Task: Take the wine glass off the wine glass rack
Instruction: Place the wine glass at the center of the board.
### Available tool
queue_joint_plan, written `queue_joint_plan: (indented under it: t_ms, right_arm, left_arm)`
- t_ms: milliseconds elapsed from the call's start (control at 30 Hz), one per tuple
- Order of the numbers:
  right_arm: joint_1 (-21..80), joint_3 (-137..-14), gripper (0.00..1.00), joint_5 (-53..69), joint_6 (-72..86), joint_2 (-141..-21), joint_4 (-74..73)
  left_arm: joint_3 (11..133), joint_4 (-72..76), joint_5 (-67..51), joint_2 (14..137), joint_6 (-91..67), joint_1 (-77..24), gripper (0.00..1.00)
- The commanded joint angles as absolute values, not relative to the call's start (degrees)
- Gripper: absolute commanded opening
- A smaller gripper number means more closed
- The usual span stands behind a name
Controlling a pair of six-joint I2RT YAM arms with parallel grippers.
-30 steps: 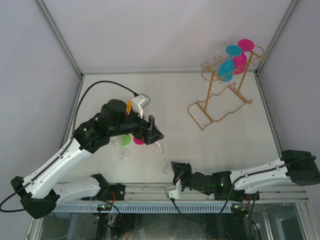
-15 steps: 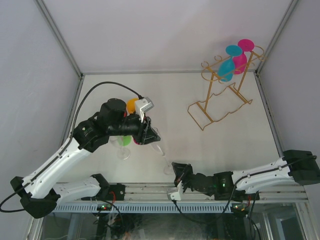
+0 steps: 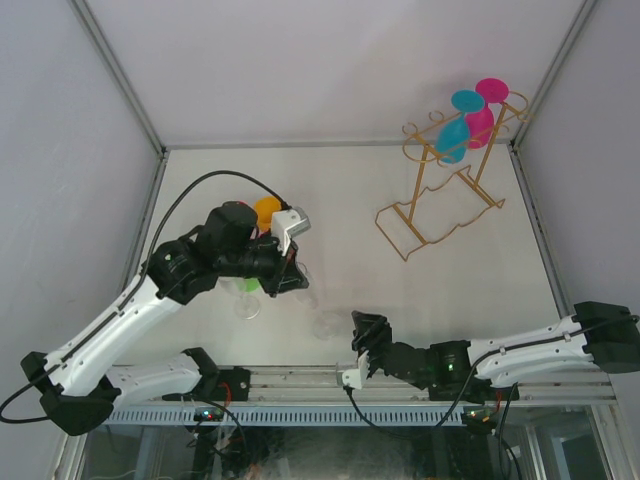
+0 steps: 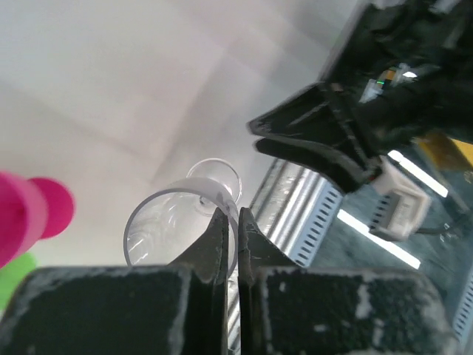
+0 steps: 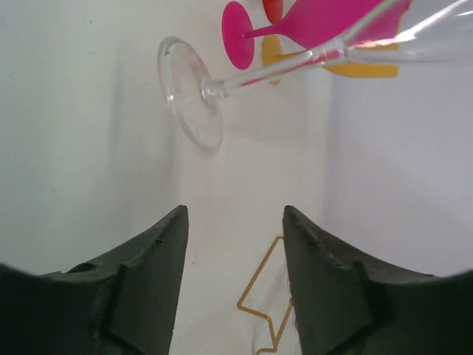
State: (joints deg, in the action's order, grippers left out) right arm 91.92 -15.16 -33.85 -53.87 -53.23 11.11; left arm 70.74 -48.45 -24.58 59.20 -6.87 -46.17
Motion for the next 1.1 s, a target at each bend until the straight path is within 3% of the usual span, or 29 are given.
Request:
queue_joint_plan:
  t_ms: [0,433,833,1067]
  right_arm:
    - [92.6,-18.0,0.57,-35.5,-46.4,-51.7,10.0]
    - [93.2,-18.9,0.60,-44.1,-35.1,-48.2,15.5]
    - [86.9,-24.8,0.64,-55.2,-11.9,-37.0,16.6]
    - [78.5,-29.4,0.65,-50.1,-3.2,-29.3,10.2]
  left_arm:
    - [75.1,-50.1,-11.4,58.9,-7.4,-46.1,0.00]
    - [67.2,-46.4,1.3,60.8,-10.6,-46.2,0.00]
    - [60.7,-42.3,6.4,61.4,-10.9,-46.2,0.01]
    - [62.1,-44.8,7.6,61.9,-10.1,-46.2,0.26]
